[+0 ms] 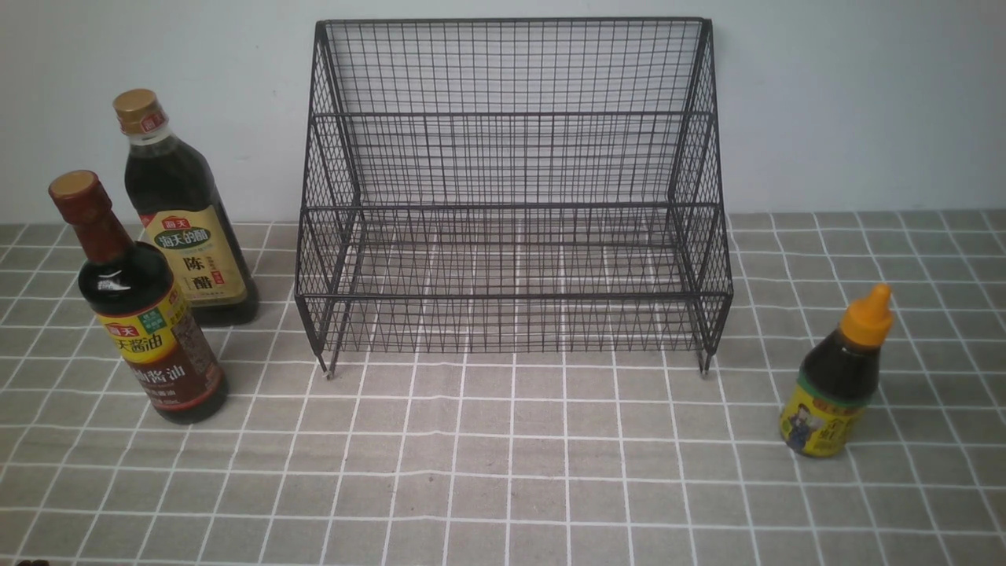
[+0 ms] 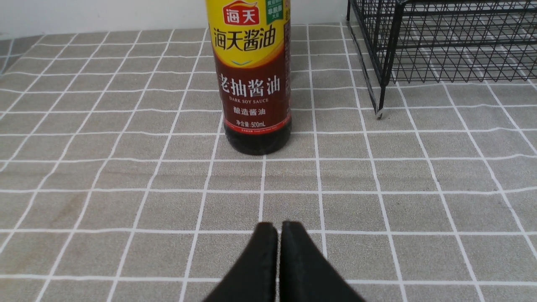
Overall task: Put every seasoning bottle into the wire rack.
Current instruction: Use the right arm to grab the condiment bottle closest to it
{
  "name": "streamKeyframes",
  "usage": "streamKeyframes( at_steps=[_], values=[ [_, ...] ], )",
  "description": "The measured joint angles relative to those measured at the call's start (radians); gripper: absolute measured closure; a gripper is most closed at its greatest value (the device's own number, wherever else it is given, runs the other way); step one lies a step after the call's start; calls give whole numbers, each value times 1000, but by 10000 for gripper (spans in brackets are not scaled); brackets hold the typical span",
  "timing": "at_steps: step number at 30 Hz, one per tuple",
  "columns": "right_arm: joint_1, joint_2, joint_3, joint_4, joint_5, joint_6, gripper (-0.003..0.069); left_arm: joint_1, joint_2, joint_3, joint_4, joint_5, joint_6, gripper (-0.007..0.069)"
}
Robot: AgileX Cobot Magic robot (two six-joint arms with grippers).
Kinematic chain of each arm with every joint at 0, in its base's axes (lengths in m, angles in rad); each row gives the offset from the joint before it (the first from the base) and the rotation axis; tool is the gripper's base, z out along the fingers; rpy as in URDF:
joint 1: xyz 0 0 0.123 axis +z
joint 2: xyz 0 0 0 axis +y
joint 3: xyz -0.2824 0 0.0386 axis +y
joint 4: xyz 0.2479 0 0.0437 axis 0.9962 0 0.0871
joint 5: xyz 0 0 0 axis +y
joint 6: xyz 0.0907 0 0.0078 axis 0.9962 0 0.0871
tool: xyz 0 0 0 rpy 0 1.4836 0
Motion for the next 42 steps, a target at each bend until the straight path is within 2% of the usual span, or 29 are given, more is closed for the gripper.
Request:
streamKeyframes(
  at_steps=[5, 7, 9, 10, 11, 15, 19, 22, 23, 27, 31, 34, 35, 37, 38, 42],
  values=[
    [0, 243, -245, 5, 409, -127, 673, 0, 0, 0, 0, 0, 0, 631],
    [0, 421, -400, 66, 671, -274, 673, 0, 0, 0, 0, 0, 0, 631],
    [0, 495, -450, 94, 764, -327, 673, 0, 0, 0, 0, 0, 0, 631],
    [0, 607, -519, 146, 874, -382, 673, 0, 0, 0, 0, 0, 0, 631],
    [0, 672, -556, 172, 916, -405, 671, 0, 0, 0, 0, 0, 0, 631],
    [0, 888, -662, 213, 956, -437, 644, 0, 0, 0, 0, 0, 0, 631],
    [0, 1036, -748, 232, 942, -481, 562, 0, 0, 0, 0, 0, 0, 631],
    [5, 1135, -779, 261, 913, -574, 442, 0, 0, 0, 0, 0, 0, 631],
    [7, 1146, -779, 264, 909, -582, 424, 0, 0, 0, 0, 0, 0, 631],
    [38, 1242, -779, 273, 848, -617, 219, 0, 0, 0, 0, 0, 0, 631],
    [43, 1315, -782, 273, 786, -624, 109, 0, 0, 0, 0, 0, 0, 631],
    [43, 1361, -783, 273, 773, -627, 121, 0, 0, 0, 0, 0, 0, 631],
    [43, 1372, -783, 274, 775, -632, 160, 0, 0, 0, 0, 0, 0, 631],
    [43, 1388, -783, 279, 788, -662, 347, 0, 0, 0, 0, 0, 0, 631],
    [43, 1388, -785, 279, 791, -666, 372, 0, 0, 0, 0, 0, 0, 631],
    [46, 1381, -852, 273, 885, -680, 358, 0, 0, 0, 0, 0, 0, 631]
  ],
)
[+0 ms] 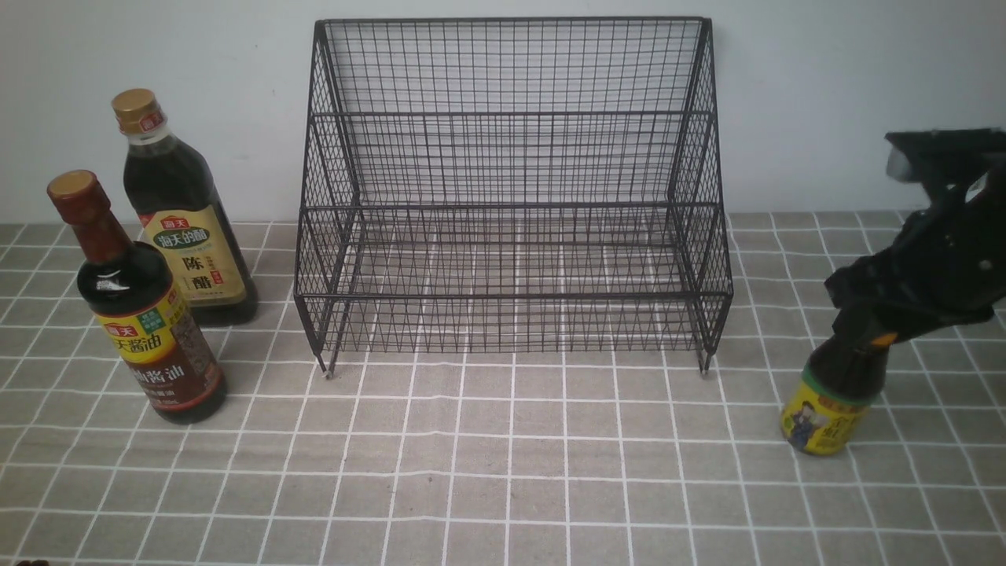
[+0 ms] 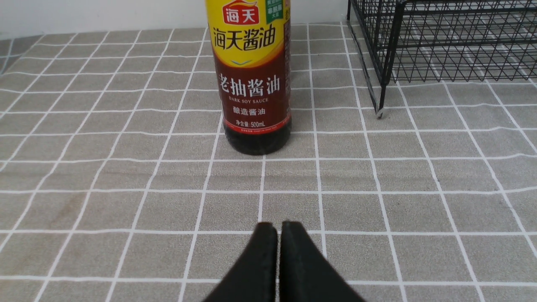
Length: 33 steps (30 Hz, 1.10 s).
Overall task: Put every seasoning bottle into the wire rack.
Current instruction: Use the right arm to grab the condiment bottle closest to it, then use the right arm to put the condiment bottle back on the shelf
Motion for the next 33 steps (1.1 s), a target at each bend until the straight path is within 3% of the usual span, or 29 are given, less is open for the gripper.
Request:
streamKeyframes(
  at_steps=[6, 17, 33],
  values=[
    [47, -78, -224, -1, 151, -4, 358, 0, 0, 0, 0, 0, 0, 631],
    [274, -27, -506, 28, 148, -8, 358, 0, 0, 0, 0, 0, 0, 631],
    [289, 279, -555, -13, 86, 13, 358, 0, 0, 0, 0, 0, 0, 631]
  ],
)
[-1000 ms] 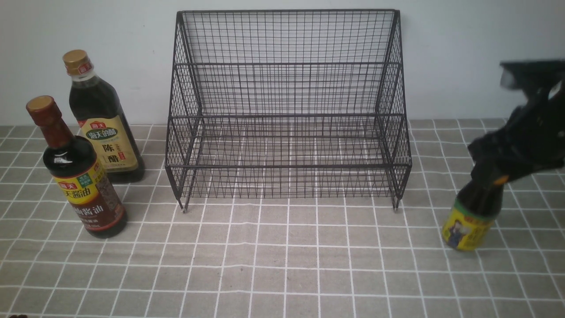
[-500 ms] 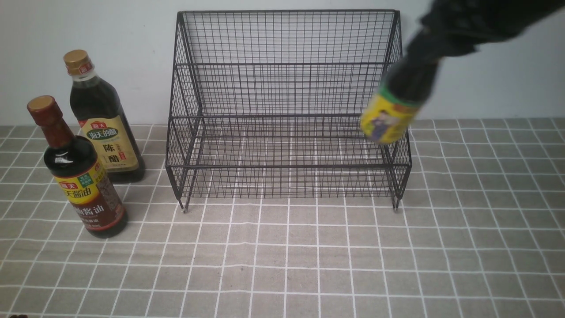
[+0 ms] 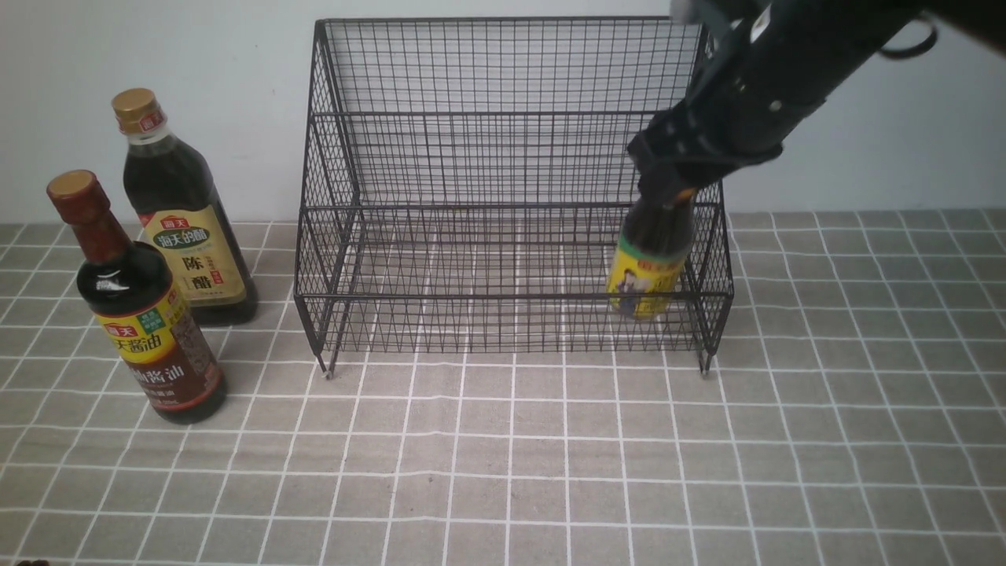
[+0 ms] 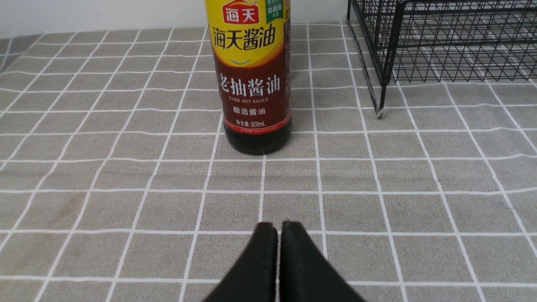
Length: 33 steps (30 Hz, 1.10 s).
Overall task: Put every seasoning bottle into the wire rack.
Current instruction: Use the right arm to put the condiment bottle back on the shelf, then use the left arm to grab the condiment bottle closest to it
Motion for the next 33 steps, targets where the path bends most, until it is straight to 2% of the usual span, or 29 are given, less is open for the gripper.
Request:
streamKeyframes(
  at_steps=[5, 7, 8, 9, 10, 14, 16, 18, 19, 24, 25, 26, 30, 33],
  values=[
    [6, 47, 0, -12, -1, 15, 347, 0, 0, 0, 0, 0, 0, 631],
    [6, 52, 0, -13, 4, 28, 305, 0, 0, 0, 0, 0, 0, 631],
    [6, 48, -1, -12, 10, 41, 260, 0, 0, 0, 0, 0, 0, 631],
    [6, 48, -2, -12, 10, 41, 252, 0, 0, 0, 0, 0, 0, 631],
    [6, 37, -5, -8, 31, 56, 193, 0, 0, 0, 0, 0, 0, 631],
    [6, -6, -31, -10, 58, 67, 142, 0, 0, 0, 0, 0, 0, 631],
    [6, -65, -44, -23, 58, 84, 170, 0, 0, 0, 0, 0, 0, 631],
    [6, -134, -47, -26, 60, 96, 237, 0, 0, 0, 0, 0, 0, 631],
    [6, -211, -48, -28, 62, 101, 324, 0, 0, 0, 0, 0, 0, 631],
    [6, -485, 1, -52, 65, 121, 608, 0, 0, 0, 0, 0, 0, 631],
    [6, -485, 6, -53, 65, 121, 608, 0, 0, 0, 0, 0, 0, 631],
    [6, -602, 57, -71, 66, 133, 648, 0, 0, 0, 0, 0, 0, 631],
    [6, -857, 264, -82, 31, 148, 669, 0, 0, 0, 14, -1, 0, 631],
    [6, -1094, 519, -78, -141, 150, 671, 0, 0, 3, 2, -52, -23, 631]
  ],
)
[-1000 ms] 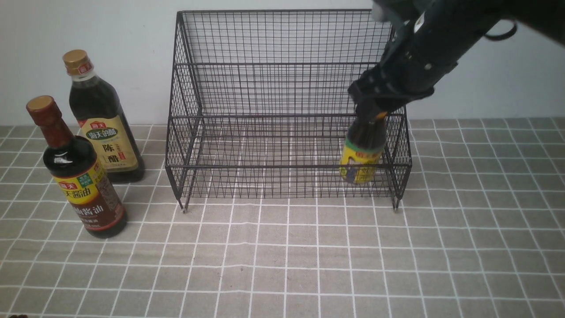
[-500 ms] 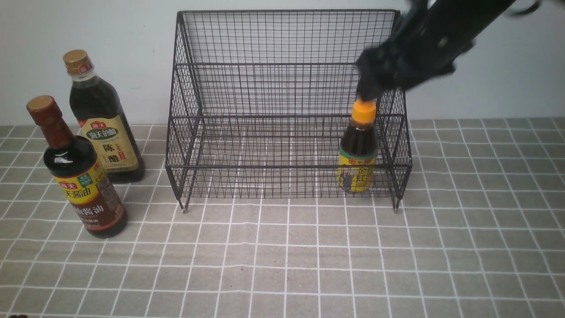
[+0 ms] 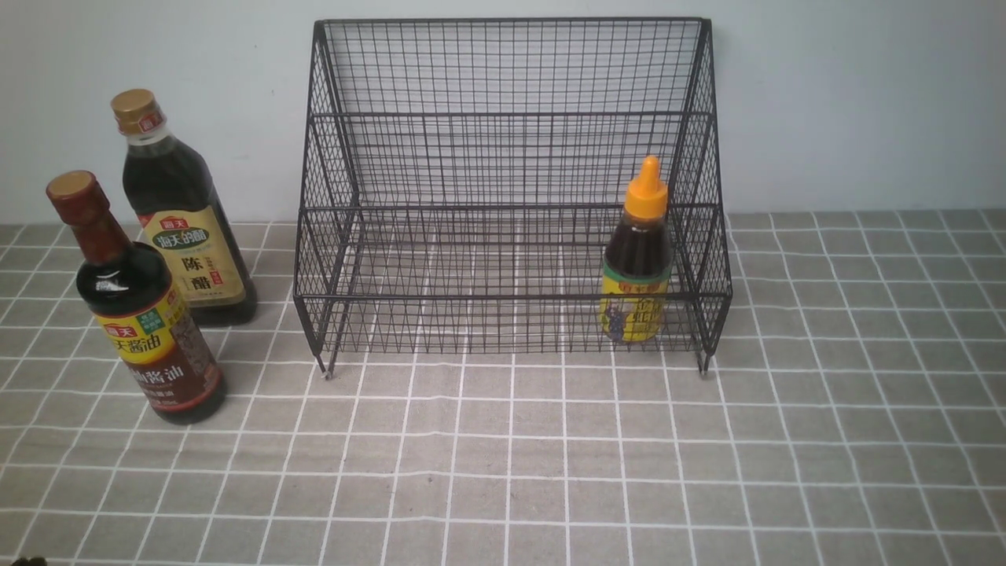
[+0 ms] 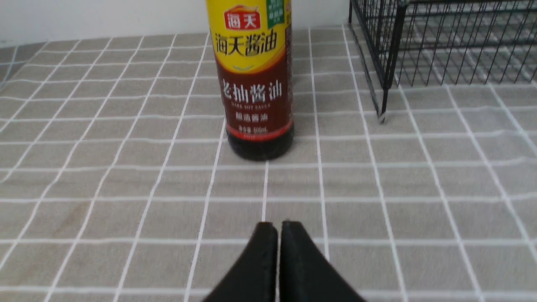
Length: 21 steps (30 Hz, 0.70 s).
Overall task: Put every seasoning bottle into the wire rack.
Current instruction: Use the left arm to grab the condiment bottle closest to it
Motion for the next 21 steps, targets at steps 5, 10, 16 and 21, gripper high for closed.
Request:
streamKeyframes(
  at_steps=[5, 10, 16, 21],
  values=[
    [0, -426, 493, 0, -433, 1, 671, 0, 0, 0, -183, -159, -156, 631],
    [0, -783, 864, 3, -825, 47, 671, 1, 0, 0, -298, -242, -214, 631],
    [4, -743, 958, 3, -961, 65, 671, 1, -1, 1, -315, -363, -210, 631],
    [7, -702, 959, 3, -1063, 70, 671, 1, 6, -83, -316, -465, -163, 631]
  ],
)
